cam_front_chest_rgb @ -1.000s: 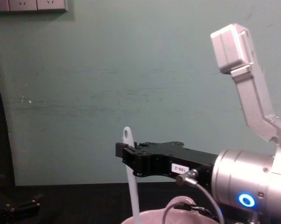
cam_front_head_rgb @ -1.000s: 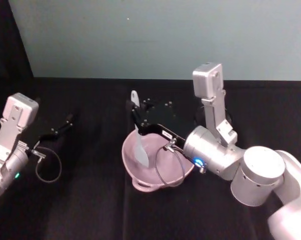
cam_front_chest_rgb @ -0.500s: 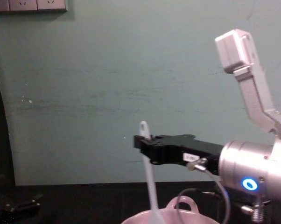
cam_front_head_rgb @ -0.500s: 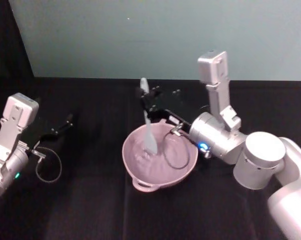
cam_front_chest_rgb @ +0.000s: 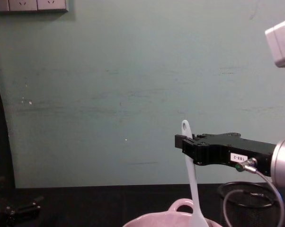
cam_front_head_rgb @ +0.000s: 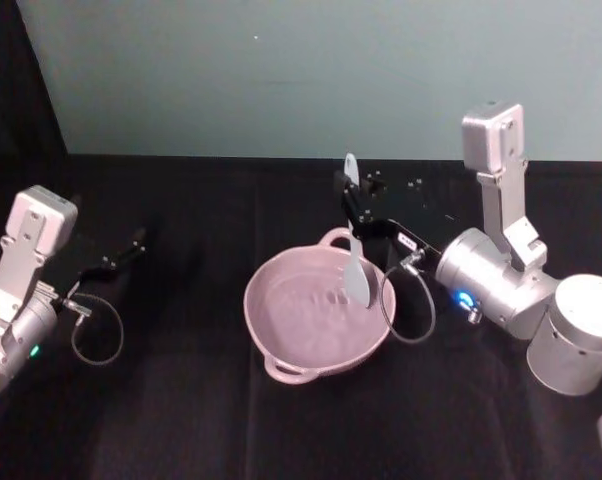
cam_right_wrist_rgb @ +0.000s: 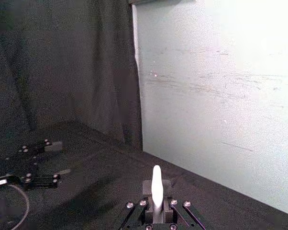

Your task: Use the one hand to pick up the spoon and stir the clear water in the bowl.

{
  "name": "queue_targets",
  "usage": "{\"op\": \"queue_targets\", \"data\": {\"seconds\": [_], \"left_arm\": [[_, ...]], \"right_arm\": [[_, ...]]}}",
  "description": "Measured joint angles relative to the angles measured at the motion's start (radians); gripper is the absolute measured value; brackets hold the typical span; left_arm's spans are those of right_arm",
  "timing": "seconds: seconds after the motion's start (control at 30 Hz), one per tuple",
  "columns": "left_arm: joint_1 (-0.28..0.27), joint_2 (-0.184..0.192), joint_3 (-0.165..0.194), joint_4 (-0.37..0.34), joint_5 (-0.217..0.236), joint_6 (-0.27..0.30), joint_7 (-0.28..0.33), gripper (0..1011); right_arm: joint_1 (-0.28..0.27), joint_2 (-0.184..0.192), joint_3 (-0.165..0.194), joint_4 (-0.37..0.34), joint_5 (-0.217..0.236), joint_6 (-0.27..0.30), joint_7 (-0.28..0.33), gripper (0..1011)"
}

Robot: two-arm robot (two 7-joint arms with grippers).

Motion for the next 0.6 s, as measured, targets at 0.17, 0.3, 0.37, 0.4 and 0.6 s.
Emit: {"op": "queue_targets", "data": {"seconds": [0.17,0.3,0.37,0.4,0.6], "left_arm": [[0.000,0.000,0.000,0.000,0.000,0.000,0.000,1011],[0.000,0.000,0.000,0.000,0.000,0.000,0.000,1011],[0.000,0.000,0.000,0.000,0.000,0.000,0.000,1011],[0.000,0.000,0.000,0.000,0.000,0.000,0.000,1011],[0.000,0.000,0.000,0.000,0.000,0.000,0.000,1011]], "right_arm": [[-0.034,0.003,-0.003,-0.039,0.000,0.007,0.000,114],[-0.053,-0.008,-0.025,-0.060,0.000,0.008,0.004,114],[-0.056,-0.019,-0.038,-0.063,0.000,0.005,0.010,114],[-0.057,-0.022,-0.041,-0.063,0.000,0.004,0.012,114],[-0.052,-0.051,-0.065,-0.063,0.009,-0.014,0.023,114]]}}
